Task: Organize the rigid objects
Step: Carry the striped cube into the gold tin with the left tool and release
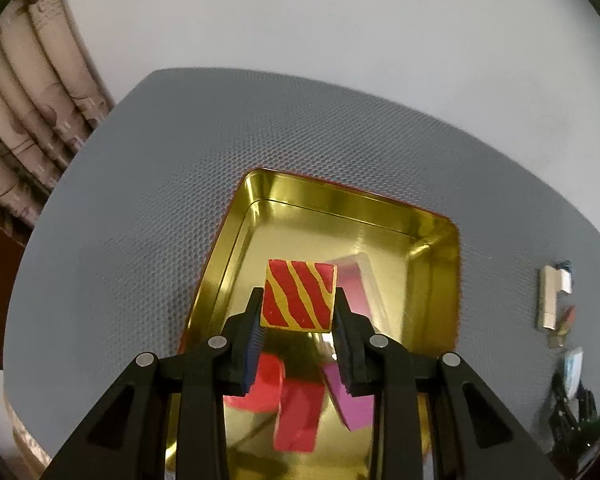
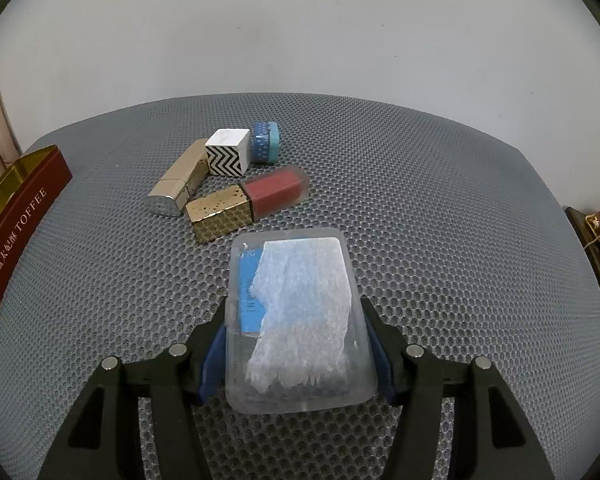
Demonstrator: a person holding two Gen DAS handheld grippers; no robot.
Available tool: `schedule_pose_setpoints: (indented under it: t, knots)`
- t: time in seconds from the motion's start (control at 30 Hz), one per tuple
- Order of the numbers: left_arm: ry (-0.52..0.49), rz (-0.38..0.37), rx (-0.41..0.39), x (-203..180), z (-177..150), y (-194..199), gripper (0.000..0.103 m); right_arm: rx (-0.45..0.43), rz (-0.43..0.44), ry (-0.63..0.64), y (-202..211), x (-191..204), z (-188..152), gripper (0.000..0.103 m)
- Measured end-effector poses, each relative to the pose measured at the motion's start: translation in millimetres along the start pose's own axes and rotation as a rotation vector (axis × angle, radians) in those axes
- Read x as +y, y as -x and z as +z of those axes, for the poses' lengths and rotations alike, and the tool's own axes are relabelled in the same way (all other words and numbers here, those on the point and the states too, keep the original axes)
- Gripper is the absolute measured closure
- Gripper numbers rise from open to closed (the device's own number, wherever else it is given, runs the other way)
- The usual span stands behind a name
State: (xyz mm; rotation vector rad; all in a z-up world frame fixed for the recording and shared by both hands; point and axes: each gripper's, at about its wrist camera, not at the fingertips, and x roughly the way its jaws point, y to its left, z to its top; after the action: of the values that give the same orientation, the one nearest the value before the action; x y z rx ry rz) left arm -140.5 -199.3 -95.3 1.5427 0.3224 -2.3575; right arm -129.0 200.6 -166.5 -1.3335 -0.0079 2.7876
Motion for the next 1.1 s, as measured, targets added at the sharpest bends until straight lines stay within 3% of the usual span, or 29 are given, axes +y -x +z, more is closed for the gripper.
schedule_pose_setpoints:
  t: [0.13,0.27,1.1]
  knots:
    - [-0.022,0.056,0.007,1.7,9.4,-23.1,0.075,0.0,0.0,-0.001,-0.6,1.6,0.1,0.042]
    - [-0.037,0.057,0.033,2.0,10.1,-39.4,0.075,0.0,-0.002,-0.003,-0.3,2.4,-0.6,0.042]
    - [-0.039,0.07,0.055,2.4,0.0,-51.4,0.074,0.0,-0.007,-0.007,-2.3,6.5,0.8,0.041]
